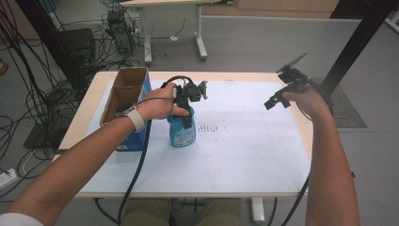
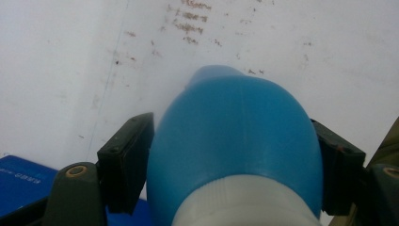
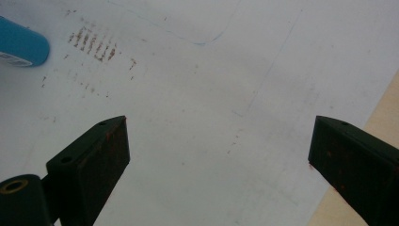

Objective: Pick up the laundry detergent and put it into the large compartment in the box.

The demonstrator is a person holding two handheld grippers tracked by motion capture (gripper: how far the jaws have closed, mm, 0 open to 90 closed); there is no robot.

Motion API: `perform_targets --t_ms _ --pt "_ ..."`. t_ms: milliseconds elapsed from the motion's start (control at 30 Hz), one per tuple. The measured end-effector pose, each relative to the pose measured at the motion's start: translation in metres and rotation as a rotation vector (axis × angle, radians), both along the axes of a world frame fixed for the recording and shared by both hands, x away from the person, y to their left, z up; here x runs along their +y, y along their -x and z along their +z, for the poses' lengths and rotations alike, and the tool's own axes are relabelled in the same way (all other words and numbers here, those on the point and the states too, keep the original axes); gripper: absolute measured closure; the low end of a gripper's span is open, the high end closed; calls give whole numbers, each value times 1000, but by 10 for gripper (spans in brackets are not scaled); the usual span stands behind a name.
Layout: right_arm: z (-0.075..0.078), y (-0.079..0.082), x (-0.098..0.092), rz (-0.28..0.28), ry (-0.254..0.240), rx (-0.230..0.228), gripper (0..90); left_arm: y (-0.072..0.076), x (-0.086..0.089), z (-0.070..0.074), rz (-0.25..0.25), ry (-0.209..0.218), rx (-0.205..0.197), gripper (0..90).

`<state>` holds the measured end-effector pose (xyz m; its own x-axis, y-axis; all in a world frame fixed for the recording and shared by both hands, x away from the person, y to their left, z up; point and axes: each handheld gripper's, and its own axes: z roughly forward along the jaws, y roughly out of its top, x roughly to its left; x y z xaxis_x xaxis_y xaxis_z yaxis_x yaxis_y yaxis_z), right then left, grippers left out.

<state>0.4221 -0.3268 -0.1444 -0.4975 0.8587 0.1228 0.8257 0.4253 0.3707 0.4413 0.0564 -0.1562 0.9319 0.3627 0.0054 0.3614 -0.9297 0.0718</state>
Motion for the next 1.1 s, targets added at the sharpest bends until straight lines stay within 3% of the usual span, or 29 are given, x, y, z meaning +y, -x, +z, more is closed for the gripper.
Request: perform_targets --t_ms 333,433,1100 --pt "-1 0 -1 -2 -2 1 55 6 -4 1 1 -23 -34 305" --pt "0 0 -1 -2 -1 2 55 2 0 1 -2 -1 -10 383" --pt "1 2 -2 -8 2 5 57 -1 1 1 4 1 2 388"
